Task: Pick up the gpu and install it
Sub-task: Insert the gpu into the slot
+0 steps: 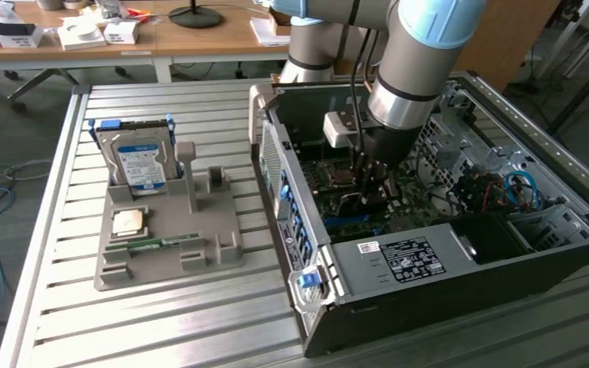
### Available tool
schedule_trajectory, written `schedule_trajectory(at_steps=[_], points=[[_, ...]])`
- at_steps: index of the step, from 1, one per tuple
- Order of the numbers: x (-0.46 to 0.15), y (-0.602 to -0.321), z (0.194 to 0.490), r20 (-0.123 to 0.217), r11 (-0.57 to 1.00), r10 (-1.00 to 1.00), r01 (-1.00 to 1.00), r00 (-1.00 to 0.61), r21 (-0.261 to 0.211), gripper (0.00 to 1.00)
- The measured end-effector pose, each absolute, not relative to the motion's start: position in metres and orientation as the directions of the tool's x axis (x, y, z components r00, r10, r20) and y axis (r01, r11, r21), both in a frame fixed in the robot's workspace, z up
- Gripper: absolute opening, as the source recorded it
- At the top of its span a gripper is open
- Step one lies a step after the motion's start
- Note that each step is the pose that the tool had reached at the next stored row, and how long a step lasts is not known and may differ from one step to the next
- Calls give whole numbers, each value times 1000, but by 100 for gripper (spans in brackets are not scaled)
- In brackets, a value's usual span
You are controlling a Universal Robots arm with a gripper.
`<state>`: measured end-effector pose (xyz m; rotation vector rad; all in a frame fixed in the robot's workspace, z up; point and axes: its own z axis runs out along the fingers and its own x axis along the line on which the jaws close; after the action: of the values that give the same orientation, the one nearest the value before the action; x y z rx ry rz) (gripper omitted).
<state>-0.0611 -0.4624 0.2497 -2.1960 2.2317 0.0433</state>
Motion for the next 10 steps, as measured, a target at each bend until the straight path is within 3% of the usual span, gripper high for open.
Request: schedule_trajectory(at_steps=[10], points=[[-63, -462, 250, -27, 16, -1000, -1000, -16, 12, 27]])
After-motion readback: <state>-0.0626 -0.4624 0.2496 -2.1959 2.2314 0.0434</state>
